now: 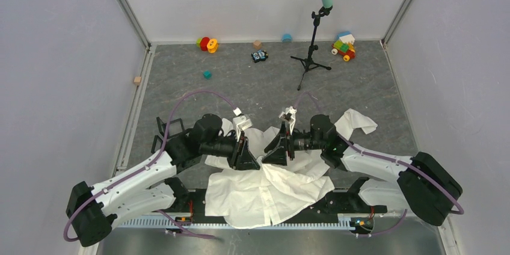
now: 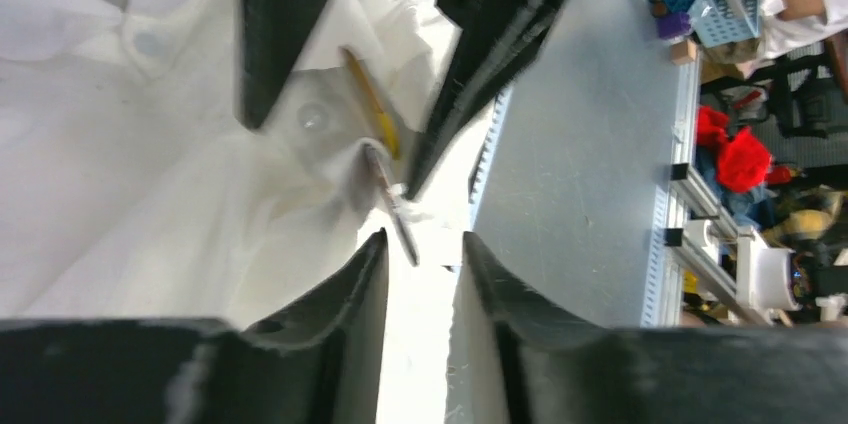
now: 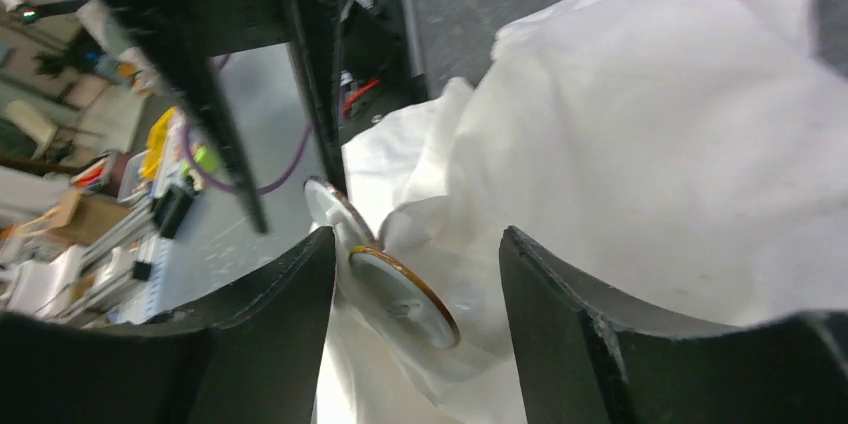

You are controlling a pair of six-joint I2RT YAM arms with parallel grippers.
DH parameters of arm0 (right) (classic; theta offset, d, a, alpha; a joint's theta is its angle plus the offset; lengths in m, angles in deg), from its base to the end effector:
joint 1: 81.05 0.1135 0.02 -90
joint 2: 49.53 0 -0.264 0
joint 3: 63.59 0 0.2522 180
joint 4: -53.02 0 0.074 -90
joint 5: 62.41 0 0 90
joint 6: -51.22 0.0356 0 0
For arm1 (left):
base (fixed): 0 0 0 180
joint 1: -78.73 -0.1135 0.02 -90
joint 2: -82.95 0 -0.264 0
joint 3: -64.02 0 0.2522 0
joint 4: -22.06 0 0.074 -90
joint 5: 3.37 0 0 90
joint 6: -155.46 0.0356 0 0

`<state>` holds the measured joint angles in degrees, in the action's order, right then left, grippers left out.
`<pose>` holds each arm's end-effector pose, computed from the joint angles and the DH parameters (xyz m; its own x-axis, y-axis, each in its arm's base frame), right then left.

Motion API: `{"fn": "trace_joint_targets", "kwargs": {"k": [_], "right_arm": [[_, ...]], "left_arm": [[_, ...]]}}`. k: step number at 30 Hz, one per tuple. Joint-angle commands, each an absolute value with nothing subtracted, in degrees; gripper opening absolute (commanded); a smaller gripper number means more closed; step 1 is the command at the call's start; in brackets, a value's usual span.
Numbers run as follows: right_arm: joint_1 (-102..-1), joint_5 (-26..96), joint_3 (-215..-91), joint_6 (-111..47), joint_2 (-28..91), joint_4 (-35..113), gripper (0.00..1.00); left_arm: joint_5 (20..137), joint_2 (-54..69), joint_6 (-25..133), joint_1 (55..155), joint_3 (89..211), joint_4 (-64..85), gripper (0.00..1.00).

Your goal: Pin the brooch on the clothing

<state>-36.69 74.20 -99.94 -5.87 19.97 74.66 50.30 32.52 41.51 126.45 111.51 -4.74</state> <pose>0.1501 0.1829 0.2032 -0.6573 -0.1208 -0.7439 -0.7531 0.0702 0.6541 0.1141 -0.1569 0.2531 -0.6874 0.2699 -0.6742 0.7255 0.2965 -0.6211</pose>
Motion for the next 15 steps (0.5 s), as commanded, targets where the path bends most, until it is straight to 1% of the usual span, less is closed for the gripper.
{"fn": "trace_joint_targets", "kwargs": {"k": [1,3,6,8,12,15], "right_arm": [[-38.4,67.9,-101.1,-14.6,14.2,66.4,0.74],[-38.5,65.7,-102.9,-17.6,11.0,60.8,0.83],[-39.3,62.5,-106.3,-20.5,6.8,53.3,0.92],[-40.4,60.8,-108.5,-21.8,4.7,49.3,0.95],[-44.0,57.7,-111.7,-22.9,2.0,42.7,0.98],[-47.1,51.2,-113.0,-23.3,1.7,35.9,0.98]], "left_arm": [[46.4,32.4,43.3,126.5,115.0,-6.4,0.57],[47.5,33.0,43.2,125.5,115.1,-6.7,0.75],[49.4,34.2,42.8,123.3,116.5,-8.0,0.95],[50.4,34.8,43.0,121.5,118.4,-9.9,1.0],[56.5,35.1,43.4,117.3,122.8,-14.8,1.0],[64.6,32.9,42.6,114.1,125.1,-19.2,1.0]]}}
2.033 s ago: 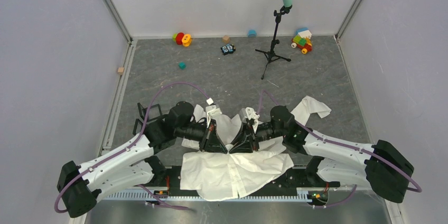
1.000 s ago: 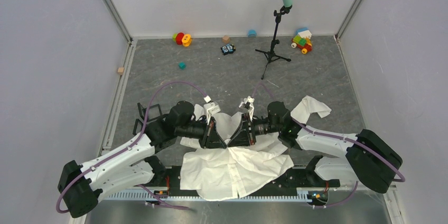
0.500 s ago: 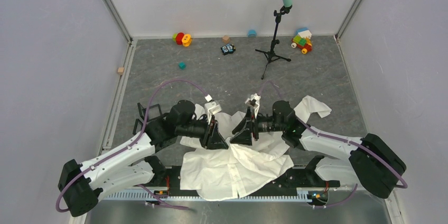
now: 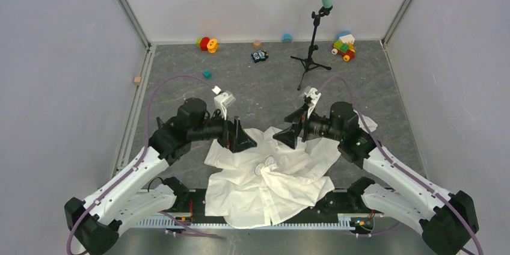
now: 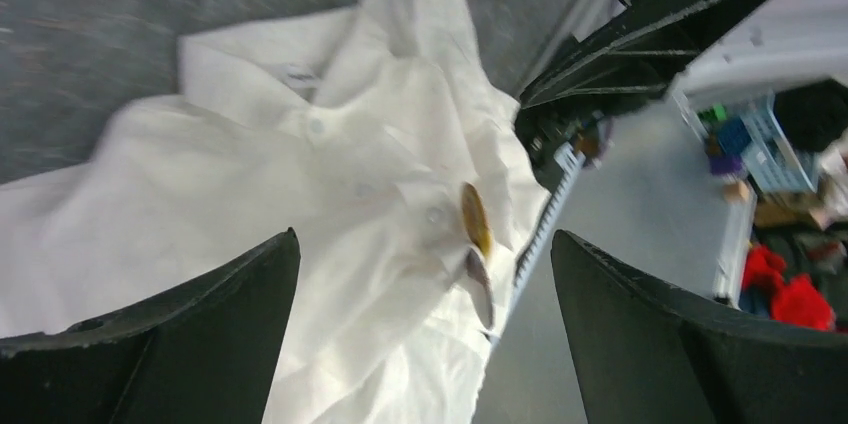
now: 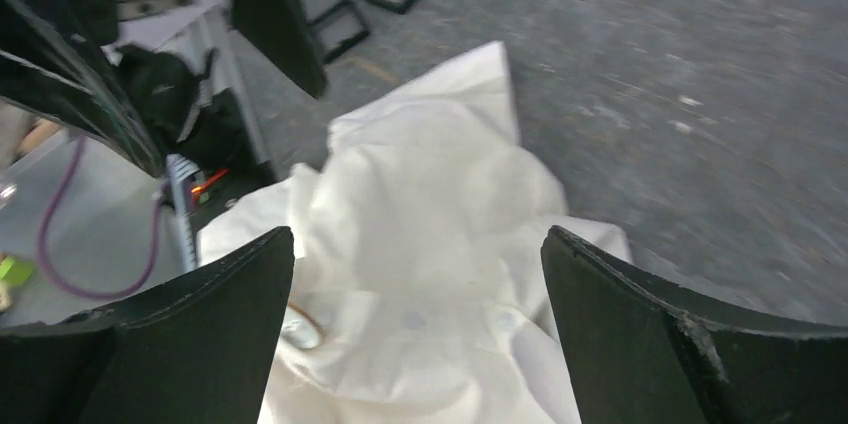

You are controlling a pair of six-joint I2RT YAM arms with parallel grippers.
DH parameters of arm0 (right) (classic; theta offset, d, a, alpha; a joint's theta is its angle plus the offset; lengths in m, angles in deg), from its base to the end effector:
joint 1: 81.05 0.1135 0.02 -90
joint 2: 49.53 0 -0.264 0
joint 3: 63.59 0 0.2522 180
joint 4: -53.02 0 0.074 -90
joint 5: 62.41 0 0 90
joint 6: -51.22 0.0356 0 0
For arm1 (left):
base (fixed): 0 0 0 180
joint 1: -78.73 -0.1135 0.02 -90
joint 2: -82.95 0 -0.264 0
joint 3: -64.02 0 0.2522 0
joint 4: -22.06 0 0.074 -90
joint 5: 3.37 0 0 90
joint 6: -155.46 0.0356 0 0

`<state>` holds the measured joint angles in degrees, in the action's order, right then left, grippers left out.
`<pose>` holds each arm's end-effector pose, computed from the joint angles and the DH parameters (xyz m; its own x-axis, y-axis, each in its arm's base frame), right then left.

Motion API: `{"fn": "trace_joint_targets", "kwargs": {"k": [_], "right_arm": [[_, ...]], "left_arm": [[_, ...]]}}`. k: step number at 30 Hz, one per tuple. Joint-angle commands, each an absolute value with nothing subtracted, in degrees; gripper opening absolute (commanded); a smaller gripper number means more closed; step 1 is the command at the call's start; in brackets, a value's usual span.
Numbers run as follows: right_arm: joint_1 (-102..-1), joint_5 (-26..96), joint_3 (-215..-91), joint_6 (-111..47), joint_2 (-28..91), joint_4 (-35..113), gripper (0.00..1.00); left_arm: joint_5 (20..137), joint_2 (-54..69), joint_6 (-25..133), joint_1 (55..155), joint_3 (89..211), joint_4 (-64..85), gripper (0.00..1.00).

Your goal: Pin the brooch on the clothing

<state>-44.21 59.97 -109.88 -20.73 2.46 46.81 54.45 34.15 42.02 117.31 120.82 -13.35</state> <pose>0.1568 0.1413 0.2750 -0.4439 -0.0056 -0.8961 -0.8290 0.3822 0.4083 0.1354 -0.1322 0.2993 -0.6872 0.1175 -0.7169 0.6802 0.4507 -0.5781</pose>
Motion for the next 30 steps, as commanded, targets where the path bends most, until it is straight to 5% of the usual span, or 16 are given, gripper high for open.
{"fn": "trace_joint_targets", "kwargs": {"k": [1,10,18,30], "right_arm": [[-47.6,47.1,-113.5,-24.0,2.0,32.8,0.98],[-47.9,28.0,-108.4,-26.4,4.3,23.4,0.98],[-47.9,27.4,-103.2,-25.1,7.8,30.8,0.94],[-47.9,33.1,-98.5,-21.5,15.2,43.2,0.76]], "left_arm": [[68.5,31.8,42.2,113.1,125.7,-21.7,1.0],[97.6,24.1,36.7,108.6,122.3,-27.4,1.0],[98.4,16.5,35.8,106.8,118.6,-18.3,1.0],[99.0,3.9,34.5,106.4,118.6,-10.0,0.83]]}}
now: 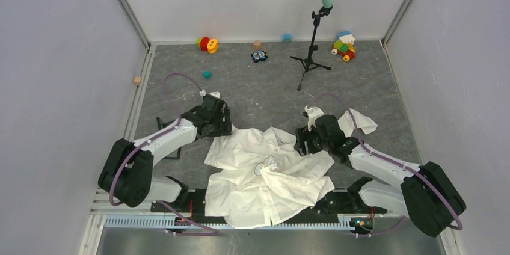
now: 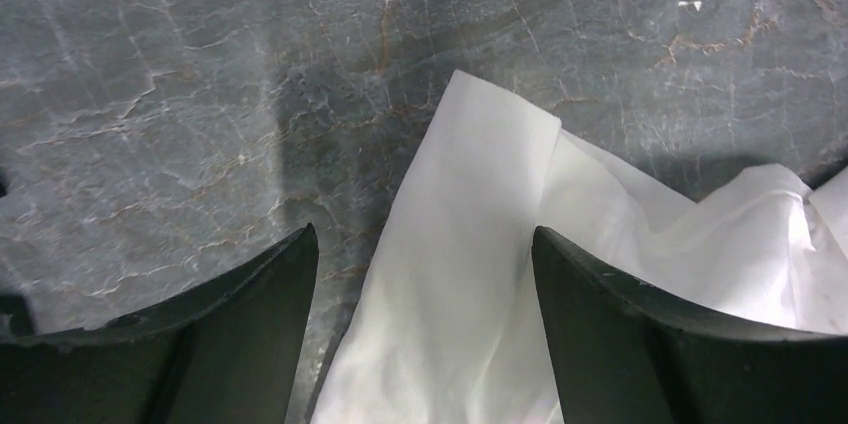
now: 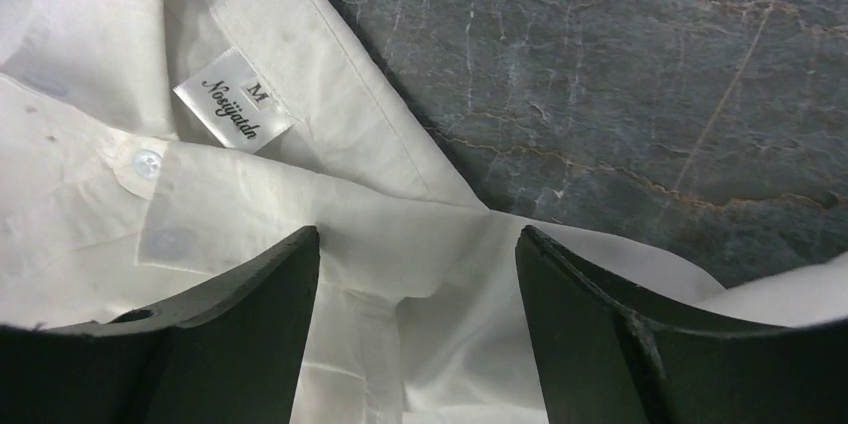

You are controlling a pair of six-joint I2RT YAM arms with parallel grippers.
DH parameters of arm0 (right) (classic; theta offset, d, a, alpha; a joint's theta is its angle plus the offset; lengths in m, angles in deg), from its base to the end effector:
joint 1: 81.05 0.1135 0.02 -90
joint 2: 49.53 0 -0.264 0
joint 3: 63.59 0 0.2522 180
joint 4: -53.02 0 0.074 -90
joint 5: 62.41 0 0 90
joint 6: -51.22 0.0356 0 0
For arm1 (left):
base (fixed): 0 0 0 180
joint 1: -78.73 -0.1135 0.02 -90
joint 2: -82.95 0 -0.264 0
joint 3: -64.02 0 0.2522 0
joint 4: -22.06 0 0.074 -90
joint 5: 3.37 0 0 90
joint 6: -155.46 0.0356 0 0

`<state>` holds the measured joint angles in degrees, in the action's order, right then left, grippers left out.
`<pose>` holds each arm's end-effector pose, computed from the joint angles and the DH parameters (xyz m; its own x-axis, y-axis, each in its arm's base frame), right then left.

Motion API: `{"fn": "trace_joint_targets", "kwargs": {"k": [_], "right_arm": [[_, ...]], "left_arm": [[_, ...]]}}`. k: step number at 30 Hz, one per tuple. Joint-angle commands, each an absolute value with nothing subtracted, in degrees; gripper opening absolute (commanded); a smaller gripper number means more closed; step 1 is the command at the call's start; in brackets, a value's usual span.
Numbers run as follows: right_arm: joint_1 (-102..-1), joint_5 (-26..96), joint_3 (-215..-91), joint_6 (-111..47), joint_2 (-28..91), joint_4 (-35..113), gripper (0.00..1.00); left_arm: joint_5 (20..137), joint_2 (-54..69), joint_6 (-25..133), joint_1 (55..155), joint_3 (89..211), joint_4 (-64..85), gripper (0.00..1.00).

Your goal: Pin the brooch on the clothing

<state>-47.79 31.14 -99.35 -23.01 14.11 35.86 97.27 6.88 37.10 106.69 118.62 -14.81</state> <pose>0.1686 0.1132 0.1546 -0.7281 -0.1532 -0.6681 -0.4012 0.8855 0.2342 0.2224 -0.1106 0.1847 -0.8398 -0.0828 -0.5365 -0.0270 0.9935 -0.1110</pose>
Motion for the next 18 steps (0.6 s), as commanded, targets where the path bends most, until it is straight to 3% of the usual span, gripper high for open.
{"fn": "trace_joint_targets", "kwargs": {"k": [1,4,7,12,13,14,18], "right_arm": [[-47.9,33.4,-98.5,-21.3,15.7,43.7,0.75],[-47.9,34.5,-98.3,-21.1,17.3,45.3,0.66],[-47.9,35.1,-97.7,-20.8,18.6,47.2,0.53],[-47.9,35.0,-99.3,-21.0,19.8,46.8,0.13],[-47.9,34.5,-100.2,-21.5,19.1,46.2,0.05],[-47.9,33.5,-101.8,-22.0,17.9,45.2,0.0],[-48.2,27.3,-109.6,-25.6,12.5,41.0,0.0]], "left_arm": [[98.8,3.2,34.4,106.4,118.6,-9.5,0.8],[98.0,1.5,34.0,106.4,118.3,-8.2,0.71],[97.4,1.0,33.6,106.4,117.5,-6.9,0.55],[98.0,2.5,34.1,106.5,117.4,-6.3,0.08],[98.3,3.5,34.4,106.4,117.5,-6.4,0.03],[99.0,5.1,34.7,106.4,117.7,-6.5,0.02],[103.4,16.2,37.2,106.5,118.1,-5.9,0.02]]}}
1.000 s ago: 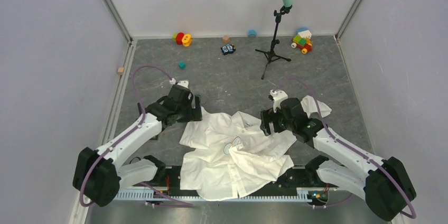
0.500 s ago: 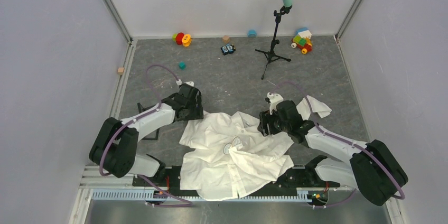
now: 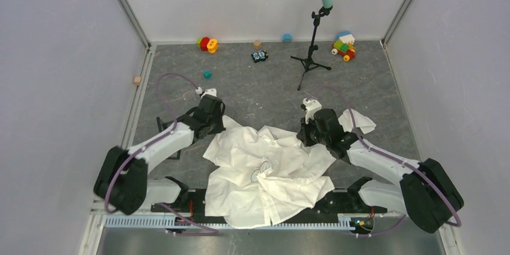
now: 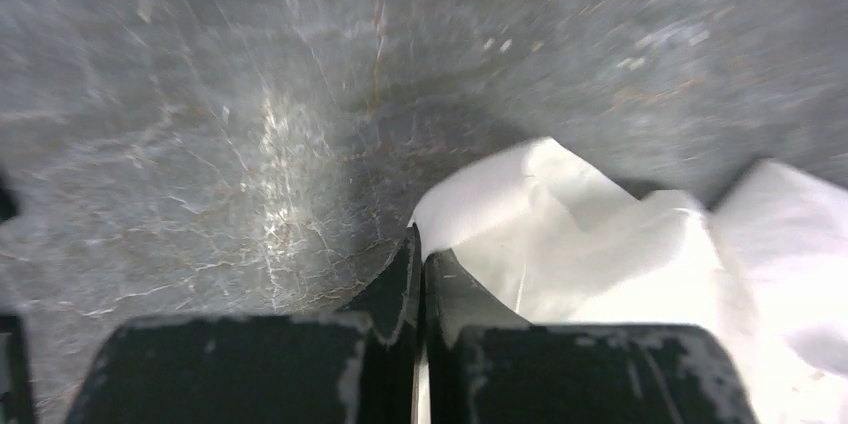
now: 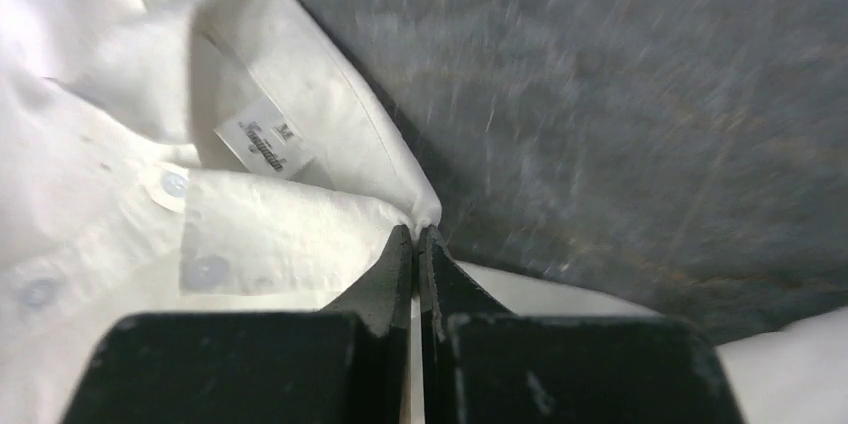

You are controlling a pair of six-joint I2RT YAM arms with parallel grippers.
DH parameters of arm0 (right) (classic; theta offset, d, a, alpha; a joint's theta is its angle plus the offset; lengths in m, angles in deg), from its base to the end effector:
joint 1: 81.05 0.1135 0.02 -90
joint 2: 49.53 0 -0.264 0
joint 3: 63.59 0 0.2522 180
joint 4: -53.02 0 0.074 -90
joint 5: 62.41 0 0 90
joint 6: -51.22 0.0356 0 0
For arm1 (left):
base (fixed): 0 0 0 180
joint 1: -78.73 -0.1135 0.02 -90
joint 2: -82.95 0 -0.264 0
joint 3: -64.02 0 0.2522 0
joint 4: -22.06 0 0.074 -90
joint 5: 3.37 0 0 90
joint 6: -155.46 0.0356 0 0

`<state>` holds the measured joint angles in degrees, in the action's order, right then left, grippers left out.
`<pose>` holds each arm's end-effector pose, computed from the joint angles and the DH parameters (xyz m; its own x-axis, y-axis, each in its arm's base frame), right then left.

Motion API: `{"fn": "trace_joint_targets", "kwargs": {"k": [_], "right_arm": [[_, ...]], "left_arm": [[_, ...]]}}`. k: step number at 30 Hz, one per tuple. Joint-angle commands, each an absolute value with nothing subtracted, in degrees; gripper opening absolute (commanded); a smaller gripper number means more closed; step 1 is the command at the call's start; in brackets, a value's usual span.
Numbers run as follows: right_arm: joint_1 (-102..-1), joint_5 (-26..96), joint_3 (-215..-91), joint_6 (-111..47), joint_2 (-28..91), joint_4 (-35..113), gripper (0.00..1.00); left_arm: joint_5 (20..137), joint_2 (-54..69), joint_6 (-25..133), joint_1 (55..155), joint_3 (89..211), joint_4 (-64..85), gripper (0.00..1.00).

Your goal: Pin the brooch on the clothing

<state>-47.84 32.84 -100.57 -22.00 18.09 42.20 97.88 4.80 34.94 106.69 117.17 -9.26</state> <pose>0.1810 0.1224 0.1566 -0.7044 -0.1175 -0.7000 -0.4172 0.8664 0.2744 0.2283 -0.1133 0.1747 -0.8182 -0.1296 -0.5602 -0.0595 0.9881 -0.1418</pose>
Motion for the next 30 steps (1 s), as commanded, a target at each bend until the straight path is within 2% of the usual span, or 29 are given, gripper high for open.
{"fn": "trace_joint_targets", "kwargs": {"k": [1,7,12,17,23,30], "right_arm": [[-48.3,25.1,-111.9,-26.8,11.3,40.1,0.0],[-48.3,20.4,-128.7,-37.2,5.0,35.5,0.0],[-48.3,20.6,-143.0,-45.6,1.7,34.2,0.0],[-48.3,21.7,-156.4,-49.1,0.2,33.6,0.0],[-48.3,29.7,-171.1,-50.9,0.5,31.8,0.0],[-48.2,34.9,-182.4,-51.9,1.4,30.5,0.0]], "left_arm": [[104.6,20.2,38.1,106.5,118.1,-5.5,0.02],[101.2,39.3,48.2,106.5,122.7,-3.4,0.02],[93.9,45.4,55.9,106.5,134.0,-7.7,0.02],[89.2,46.2,61.1,106.5,148.8,-14.0,0.02],[82.2,43.5,61.9,106.5,164.9,-19.8,0.02],[80.1,40.1,61.1,106.4,178.9,-22.2,0.02]]}}
